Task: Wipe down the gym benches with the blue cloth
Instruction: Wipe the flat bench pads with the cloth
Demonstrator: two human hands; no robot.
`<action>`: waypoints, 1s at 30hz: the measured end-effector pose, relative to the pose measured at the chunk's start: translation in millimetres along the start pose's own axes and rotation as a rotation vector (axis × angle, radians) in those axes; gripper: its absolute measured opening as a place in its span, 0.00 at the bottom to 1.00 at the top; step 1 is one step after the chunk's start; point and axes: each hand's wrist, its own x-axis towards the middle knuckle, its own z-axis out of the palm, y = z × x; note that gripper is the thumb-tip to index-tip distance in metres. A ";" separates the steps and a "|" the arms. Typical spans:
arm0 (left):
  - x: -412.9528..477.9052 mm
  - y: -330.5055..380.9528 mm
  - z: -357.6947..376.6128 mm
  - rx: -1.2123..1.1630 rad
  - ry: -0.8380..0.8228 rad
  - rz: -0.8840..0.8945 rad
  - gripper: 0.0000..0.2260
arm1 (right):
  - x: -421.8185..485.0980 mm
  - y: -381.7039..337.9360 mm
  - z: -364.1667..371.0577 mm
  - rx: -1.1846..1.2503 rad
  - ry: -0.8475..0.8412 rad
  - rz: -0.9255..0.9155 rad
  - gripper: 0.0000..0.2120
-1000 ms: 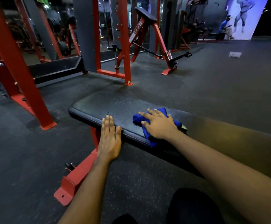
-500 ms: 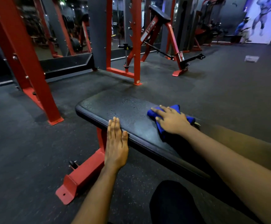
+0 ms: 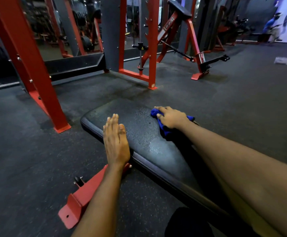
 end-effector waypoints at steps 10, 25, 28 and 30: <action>1.3 -2.3 -2.3 0.058 -0.040 -0.017 0.33 | -42.0 65.4 2.8 0.020 -0.043 -0.172 0.24; 1.5 -2.4 -1.9 0.081 -0.031 -0.005 0.31 | -1.6 -21.8 8.8 -0.065 0.011 -0.135 0.22; 0.1 5.6 -7.1 0.050 -0.038 -0.036 0.30 | -44.1 -35.5 14.2 -0.055 -0.019 -0.279 0.22; -1.6 7.6 -10.6 0.009 -0.076 -0.047 0.28 | -82.5 -42.6 16.9 -0.042 -0.030 -0.371 0.23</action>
